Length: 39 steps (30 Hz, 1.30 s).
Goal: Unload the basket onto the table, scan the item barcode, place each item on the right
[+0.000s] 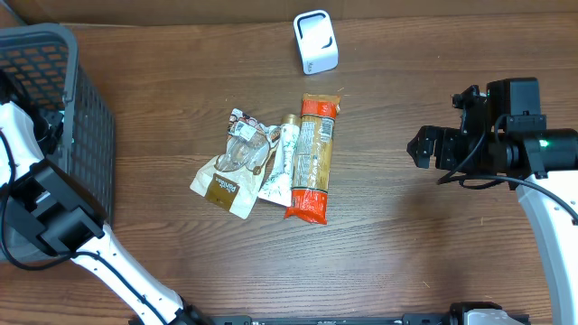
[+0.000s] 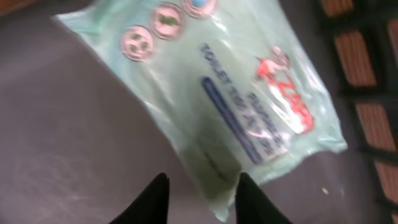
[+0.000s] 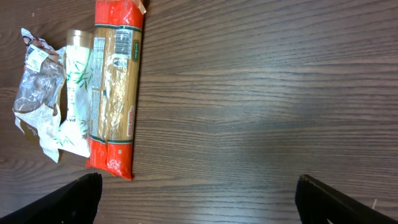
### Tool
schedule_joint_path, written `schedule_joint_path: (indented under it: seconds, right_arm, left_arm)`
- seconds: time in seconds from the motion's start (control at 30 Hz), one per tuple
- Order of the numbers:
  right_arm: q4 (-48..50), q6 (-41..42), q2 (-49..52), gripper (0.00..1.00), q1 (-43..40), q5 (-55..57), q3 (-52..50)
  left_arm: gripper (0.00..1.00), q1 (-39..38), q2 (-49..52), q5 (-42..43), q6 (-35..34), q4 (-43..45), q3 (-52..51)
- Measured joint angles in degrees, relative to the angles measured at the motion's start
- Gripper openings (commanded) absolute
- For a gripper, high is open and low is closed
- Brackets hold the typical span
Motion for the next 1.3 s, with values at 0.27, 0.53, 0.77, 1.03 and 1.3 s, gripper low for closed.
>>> schedule_joint_path:
  seconds: [0.27, 0.53, 0.77, 1.03, 1.3]
  right_arm:
    - [0.2, 0.0, 0.0, 1.00, 0.0, 0.0, 0.0]
    - [0.2, 0.0, 0.0, 1.00, 0.0, 0.0, 0.0]
    - [0.2, 0.0, 0.0, 1.00, 0.0, 0.0, 0.0]
    - [0.4, 0.0, 0.0, 1.00, 0.0, 0.0, 0.0]
    - [0.4, 0.0, 0.0, 1.00, 0.0, 0.0, 0.0]
  left_arm:
    - [0.46, 0.0, 0.4, 10.3, 17.7, -6.6, 9.9]
    - [0.49, 0.0, 1.6, 12.8, 31.2, -7.8, 24.3]
    - [0.48, 0.0, 1.9, 14.5, 34.6, -15.2, 26.0]
    - [0.30, 0.0, 1.1, 15.3, 35.9, -27.5, 29.1]
    - [0.15, -0.5, -7.7, 17.4, 37.7, -39.0, 29.2]
